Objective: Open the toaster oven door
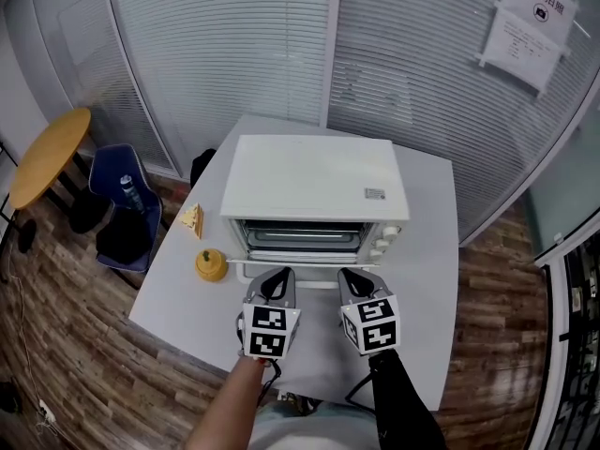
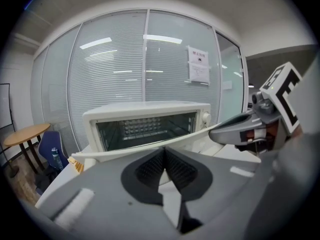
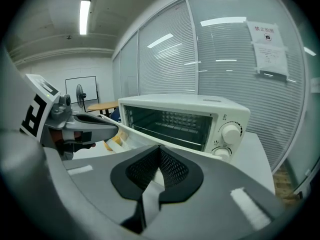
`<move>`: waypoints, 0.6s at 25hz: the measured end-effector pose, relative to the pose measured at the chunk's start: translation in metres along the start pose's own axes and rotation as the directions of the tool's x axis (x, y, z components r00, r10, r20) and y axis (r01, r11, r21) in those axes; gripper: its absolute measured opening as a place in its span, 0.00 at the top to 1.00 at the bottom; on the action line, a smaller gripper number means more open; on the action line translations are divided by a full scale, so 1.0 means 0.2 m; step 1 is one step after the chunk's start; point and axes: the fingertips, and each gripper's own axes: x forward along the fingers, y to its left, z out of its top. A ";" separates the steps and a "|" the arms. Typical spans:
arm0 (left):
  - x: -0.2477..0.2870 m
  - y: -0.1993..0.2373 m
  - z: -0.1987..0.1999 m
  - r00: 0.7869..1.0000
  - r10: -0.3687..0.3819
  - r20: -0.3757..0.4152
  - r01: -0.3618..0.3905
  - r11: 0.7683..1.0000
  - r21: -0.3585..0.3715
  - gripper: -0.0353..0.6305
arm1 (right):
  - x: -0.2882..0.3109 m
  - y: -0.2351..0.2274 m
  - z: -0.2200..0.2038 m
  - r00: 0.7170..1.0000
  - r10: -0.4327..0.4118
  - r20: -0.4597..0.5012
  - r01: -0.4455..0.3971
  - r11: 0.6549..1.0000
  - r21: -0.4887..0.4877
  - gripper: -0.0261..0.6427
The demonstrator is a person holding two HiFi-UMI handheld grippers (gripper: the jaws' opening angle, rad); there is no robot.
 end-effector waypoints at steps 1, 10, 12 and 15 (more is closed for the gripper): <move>-0.01 -0.01 -0.02 1.000 -0.001 -0.007 0.001 1.000 0.003 0.86 | -0.01 0.01 -0.02 1.000 0.001 -0.007 -0.001 1.000 0.004 0.96; -0.07 -0.09 -0.26 0.995 -0.053 -0.087 0.049 0.998 -0.042 0.86 | -0.08 0.11 -0.26 0.996 -0.026 -0.083 0.023 0.999 -0.030 0.96; -0.08 -0.11 -0.33 0.992 -0.063 -0.107 0.058 0.997 -0.052 0.86 | -0.09 0.13 -0.33 0.994 -0.030 -0.102 0.027 0.999 -0.032 0.96; -0.09 -0.12 -0.44 0.988 -0.077 -0.132 0.071 0.996 -0.051 0.86 | -0.10 0.16 -0.43 0.992 -0.043 -0.118 0.041 0.999 -0.020 0.96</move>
